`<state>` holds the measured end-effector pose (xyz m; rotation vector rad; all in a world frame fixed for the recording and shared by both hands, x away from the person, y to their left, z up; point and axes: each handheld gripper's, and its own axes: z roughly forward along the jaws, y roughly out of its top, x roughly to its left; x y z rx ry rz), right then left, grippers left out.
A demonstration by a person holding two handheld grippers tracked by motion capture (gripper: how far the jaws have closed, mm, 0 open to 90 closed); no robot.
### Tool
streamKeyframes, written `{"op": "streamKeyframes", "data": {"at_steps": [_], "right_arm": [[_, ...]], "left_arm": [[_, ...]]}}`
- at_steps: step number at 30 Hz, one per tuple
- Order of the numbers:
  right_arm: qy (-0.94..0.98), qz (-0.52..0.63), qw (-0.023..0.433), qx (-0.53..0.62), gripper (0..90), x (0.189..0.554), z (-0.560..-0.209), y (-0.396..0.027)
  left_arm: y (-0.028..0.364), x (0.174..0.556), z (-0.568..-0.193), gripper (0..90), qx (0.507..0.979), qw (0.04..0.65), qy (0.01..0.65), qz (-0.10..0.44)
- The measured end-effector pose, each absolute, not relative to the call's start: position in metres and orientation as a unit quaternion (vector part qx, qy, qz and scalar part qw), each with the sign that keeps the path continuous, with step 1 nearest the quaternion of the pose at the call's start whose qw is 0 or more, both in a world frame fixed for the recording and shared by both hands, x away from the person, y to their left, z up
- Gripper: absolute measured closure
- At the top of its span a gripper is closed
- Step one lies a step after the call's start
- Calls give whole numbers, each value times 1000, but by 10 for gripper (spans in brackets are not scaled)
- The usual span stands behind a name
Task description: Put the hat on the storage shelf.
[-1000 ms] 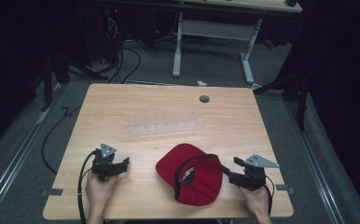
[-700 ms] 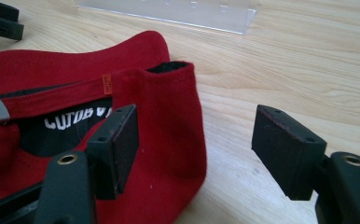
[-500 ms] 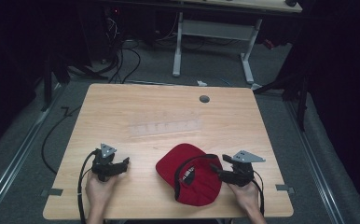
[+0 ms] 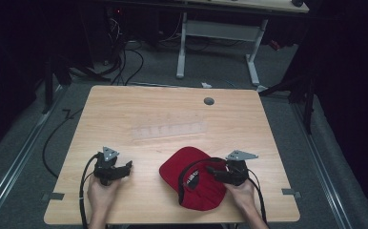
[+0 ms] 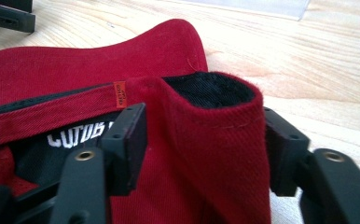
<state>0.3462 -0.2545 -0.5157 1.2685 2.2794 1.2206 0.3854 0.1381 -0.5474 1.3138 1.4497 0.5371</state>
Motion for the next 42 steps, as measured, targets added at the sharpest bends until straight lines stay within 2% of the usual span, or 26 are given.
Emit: {"op": "streamKeyframes", "data": {"at_steps": [7, 9, 10, 12, 13, 14, 18, 33, 42], "right_arm": [[793, 410, 123, 433, 580, 348, -520, -252], [795, 410, 123, 430, 599, 349, -521, -252], [798, 409, 119, 425, 650, 349, -522, -252], [799, 409, 117, 425, 670, 350, -522, -252], [801, 410, 110, 421, 716, 350, -522, -253], [801, 410, 110, 421, 716, 350, -522, -253], [806, 416, 96, 410, 807, 349, -522, -255], [777, 462, 59, 423, 846, 345, -509, -267], [771, 475, 68, 419, 849, 344, -492, -270]], "left_arm": [[138, 385, -547, 272, 553, 528, 605, 224], [138, 385, -547, 271, 553, 528, 605, 224], [138, 385, -547, 271, 553, 528, 605, 224], [138, 385, -547, 271, 553, 528, 605, 223], [137, 385, -547, 270, 552, 529, 605, 222], [137, 385, -547, 269, 552, 529, 605, 222], [137, 386, -547, 265, 556, 530, 602, 219], [135, 384, -548, 246, 565, 530, 595, 213], [124, 374, -539, 236, 576, 556, 566, 199]]}}
